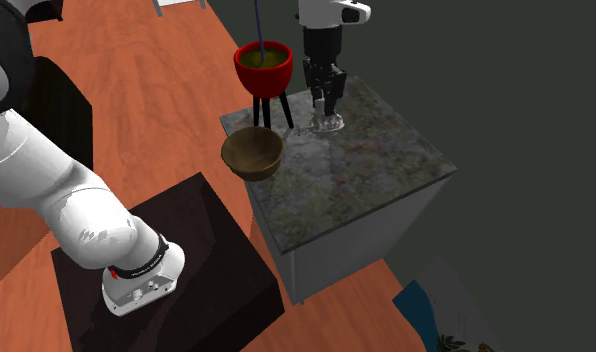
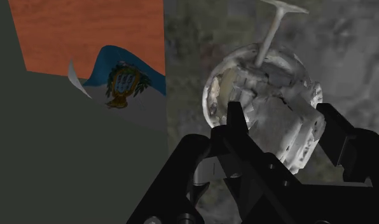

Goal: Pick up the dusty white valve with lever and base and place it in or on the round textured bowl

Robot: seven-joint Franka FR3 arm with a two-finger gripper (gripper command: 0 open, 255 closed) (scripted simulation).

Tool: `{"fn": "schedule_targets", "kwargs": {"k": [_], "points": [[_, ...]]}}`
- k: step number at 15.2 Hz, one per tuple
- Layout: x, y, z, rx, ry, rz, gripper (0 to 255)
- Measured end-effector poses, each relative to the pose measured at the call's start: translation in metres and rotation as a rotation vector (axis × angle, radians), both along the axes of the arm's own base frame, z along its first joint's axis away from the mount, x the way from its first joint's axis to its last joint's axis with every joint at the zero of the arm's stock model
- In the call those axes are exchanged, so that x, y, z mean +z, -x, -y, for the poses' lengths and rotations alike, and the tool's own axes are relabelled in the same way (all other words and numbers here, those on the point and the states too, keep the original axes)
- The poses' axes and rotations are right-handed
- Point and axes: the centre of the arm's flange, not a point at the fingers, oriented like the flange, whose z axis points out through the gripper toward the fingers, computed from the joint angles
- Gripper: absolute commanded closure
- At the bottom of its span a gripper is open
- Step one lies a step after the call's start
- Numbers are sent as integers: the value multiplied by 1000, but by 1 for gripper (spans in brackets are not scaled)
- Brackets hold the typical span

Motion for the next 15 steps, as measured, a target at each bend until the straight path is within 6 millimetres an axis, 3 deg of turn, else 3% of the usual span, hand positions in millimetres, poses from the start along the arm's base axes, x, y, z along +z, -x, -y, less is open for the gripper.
{"fn": "schedule_targets", "kwargs": {"k": [7,12,15], "points": [[2,70,-62,1,0,0,255],[15,122,-107,-4,-3,20,255],[14,133,-111,-8,-6,40,255]]}}
